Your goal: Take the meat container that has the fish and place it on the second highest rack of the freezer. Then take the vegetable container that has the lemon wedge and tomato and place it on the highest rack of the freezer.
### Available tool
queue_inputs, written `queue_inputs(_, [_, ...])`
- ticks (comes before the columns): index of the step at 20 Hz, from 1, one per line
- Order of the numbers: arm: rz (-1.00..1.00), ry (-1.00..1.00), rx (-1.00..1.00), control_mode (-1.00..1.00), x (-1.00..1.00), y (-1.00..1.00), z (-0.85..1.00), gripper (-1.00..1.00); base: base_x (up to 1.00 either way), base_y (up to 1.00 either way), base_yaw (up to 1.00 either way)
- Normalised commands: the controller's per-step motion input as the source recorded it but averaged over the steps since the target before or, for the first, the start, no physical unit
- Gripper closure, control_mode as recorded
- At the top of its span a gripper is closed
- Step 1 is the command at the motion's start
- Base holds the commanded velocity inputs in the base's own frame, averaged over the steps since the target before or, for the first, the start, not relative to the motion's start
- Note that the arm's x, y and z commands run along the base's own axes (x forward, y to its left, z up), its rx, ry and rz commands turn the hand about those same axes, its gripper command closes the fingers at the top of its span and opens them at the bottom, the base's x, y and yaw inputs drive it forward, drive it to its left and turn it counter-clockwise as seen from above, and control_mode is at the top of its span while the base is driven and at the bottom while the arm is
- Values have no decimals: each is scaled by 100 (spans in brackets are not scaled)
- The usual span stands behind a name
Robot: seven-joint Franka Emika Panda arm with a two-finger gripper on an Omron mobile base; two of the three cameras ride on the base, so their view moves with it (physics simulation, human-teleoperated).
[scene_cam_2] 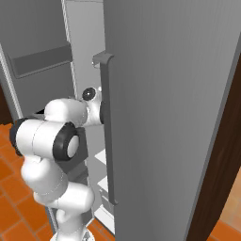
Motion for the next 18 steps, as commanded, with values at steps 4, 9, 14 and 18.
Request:
queue_inputs(4, [0, 0, 3, -100, -100, 25, 99, -100, 0, 0, 0])
queue_inputs(9, [0, -1, 7, -100, -100, 3, 75, -100, 0, 0, 0])
queue_inputs(14, [5, -8, 16, -100, -100, 0, 31, -100, 0, 0, 0])
queue_inputs(18, [6, -8, 1, -100, -100, 0, 5, -100, 0, 0, 0])
